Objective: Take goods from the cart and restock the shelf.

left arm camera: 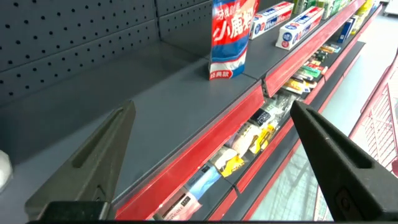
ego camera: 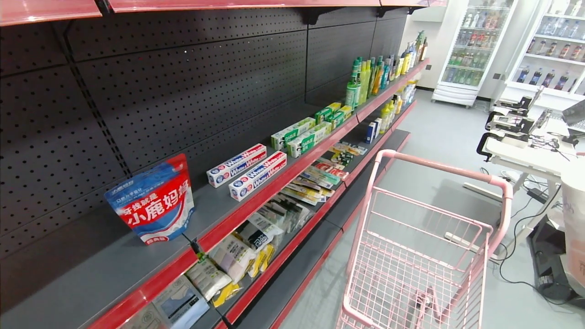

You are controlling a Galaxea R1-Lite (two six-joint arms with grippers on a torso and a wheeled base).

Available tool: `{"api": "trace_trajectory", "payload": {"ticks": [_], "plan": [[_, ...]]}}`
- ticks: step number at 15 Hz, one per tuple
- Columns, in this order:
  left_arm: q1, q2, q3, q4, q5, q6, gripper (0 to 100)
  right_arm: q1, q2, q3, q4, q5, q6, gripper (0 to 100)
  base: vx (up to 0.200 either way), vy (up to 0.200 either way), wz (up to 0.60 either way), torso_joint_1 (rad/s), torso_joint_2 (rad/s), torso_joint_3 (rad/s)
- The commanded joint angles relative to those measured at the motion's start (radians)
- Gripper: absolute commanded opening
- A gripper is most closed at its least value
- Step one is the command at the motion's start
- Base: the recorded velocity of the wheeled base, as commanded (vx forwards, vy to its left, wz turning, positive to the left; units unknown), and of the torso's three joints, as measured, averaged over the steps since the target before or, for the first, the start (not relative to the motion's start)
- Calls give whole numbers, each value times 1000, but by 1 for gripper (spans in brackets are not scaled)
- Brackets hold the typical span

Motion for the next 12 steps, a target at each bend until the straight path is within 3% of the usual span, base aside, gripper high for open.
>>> {"api": "trace_trajectory", "payload": {"ticks": [1,9,12], "plan": [[0,1,0,0,0,0,100,1,6,0,0,0,-6,0,0,0,0,119,-237,-129],[0,1,0,0,0,0,100,-2,6,15,-2,-3,-21,0,0,0,0,86,-169,-89],[0,1,0,-1,0,0,100,-1,9,6,0,-2,-23,0,0,0,600,1,-1,1]]}}
